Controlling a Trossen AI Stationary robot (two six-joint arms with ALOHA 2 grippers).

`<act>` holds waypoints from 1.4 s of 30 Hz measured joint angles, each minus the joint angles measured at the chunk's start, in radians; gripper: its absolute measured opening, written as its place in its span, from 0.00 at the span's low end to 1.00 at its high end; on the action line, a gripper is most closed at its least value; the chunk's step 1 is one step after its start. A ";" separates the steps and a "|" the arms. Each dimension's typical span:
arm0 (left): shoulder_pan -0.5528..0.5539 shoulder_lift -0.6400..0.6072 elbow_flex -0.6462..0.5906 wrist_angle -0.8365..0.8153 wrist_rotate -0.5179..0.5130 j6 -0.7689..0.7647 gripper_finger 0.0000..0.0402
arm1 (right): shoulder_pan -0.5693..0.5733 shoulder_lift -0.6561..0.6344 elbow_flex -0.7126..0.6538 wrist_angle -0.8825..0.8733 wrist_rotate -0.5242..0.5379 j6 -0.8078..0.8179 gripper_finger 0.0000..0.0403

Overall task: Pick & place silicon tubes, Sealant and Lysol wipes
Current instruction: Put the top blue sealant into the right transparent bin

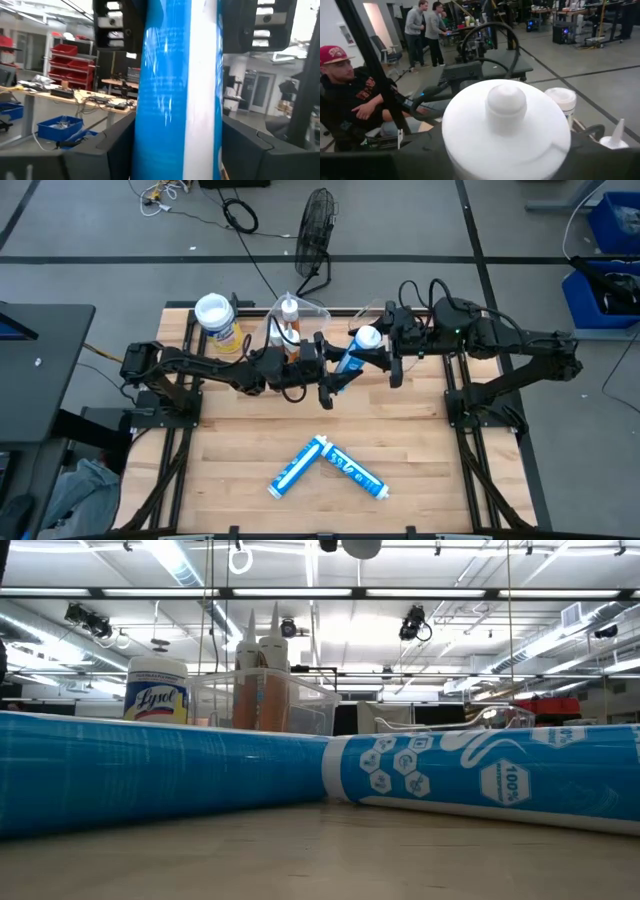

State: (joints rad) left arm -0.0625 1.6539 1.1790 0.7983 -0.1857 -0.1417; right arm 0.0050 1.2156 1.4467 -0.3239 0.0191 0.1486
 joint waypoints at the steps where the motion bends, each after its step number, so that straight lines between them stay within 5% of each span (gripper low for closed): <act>1: 0.000 0.000 0.000 0.007 -0.007 0.000 0.62 | -0.003 -0.004 0.000 0.000 0.001 0.001 0.51; 8: 0.000 0.000 0.000 0.016 -0.013 -0.004 0.65 | -0.017 -0.038 0.001 -0.075 0.010 -0.001 0.51; 21: -0.003 -0.039 0.001 0.025 -0.004 -0.003 0.67 | -0.038 -0.150 0.001 -0.333 0.277 -0.046 0.51; 27: -0.006 -0.050 0.001 0.016 -0.001 -0.003 0.67 | -0.129 -0.144 0.001 -0.376 0.291 -0.082 0.51; 33: -0.022 -0.055 0.002 0.000 -0.002 0.008 0.67 | -0.270 -0.134 -0.063 -0.323 0.288 -0.104 0.51; 42: -0.050 -0.062 0.002 -0.098 -0.004 0.008 0.67 | -0.421 -0.136 -0.325 -0.003 0.276 -0.075 0.51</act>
State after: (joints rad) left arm -0.1123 1.5923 1.1805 0.6998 -0.1898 -0.1341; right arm -0.4162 1.0794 1.1220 -0.3270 0.2951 0.0740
